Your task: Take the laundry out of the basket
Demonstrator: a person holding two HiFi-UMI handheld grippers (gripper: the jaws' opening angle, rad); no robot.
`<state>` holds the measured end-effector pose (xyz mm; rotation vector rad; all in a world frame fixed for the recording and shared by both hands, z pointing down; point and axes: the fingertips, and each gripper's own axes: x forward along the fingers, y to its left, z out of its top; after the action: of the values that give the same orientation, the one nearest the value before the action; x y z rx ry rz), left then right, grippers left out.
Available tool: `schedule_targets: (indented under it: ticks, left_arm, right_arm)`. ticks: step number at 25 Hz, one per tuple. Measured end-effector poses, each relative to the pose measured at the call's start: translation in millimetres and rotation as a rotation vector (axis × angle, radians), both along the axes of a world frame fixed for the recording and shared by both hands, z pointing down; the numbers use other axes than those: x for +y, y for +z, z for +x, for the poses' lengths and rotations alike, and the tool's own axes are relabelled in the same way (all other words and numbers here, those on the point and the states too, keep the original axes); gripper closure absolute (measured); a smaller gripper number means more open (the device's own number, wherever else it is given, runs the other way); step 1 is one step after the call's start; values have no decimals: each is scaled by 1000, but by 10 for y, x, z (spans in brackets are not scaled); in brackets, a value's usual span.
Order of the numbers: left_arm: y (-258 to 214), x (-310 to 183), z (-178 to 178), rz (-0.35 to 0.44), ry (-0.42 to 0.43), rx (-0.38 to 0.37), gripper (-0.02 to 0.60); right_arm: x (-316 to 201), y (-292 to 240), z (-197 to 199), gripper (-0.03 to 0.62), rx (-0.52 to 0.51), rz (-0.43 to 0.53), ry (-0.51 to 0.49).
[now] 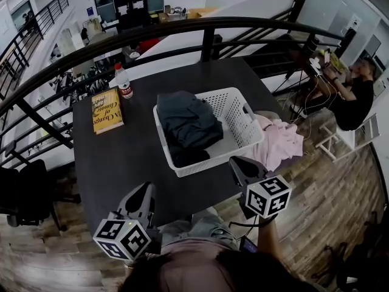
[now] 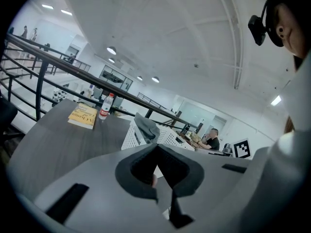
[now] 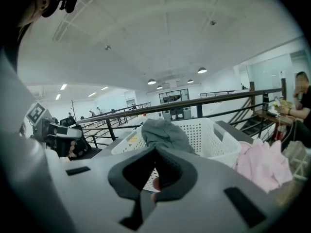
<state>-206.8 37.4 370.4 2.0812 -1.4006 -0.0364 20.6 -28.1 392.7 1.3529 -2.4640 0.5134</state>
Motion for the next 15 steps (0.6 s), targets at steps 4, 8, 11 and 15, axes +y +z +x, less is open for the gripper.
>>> schedule_targets:
  ticks: [4, 8, 11, 15]
  left_arm:
    - [1, 44, -49, 8, 16, -2, 583]
    - [25, 49, -111, 15, 4, -5, 583]
    - [18, 48, -135, 24, -7, 15, 583]
    - [18, 47, -149, 28, -10, 32, 583]
  right_arm:
    - [58, -3, -128, 577, -42, -5, 1]
    - [69, 4, -209, 577, -42, 4, -9]
    - [78, -58, -229, 577, -50, 28, -9]
    - [83, -119, -244, 577, -53, 39, -3]
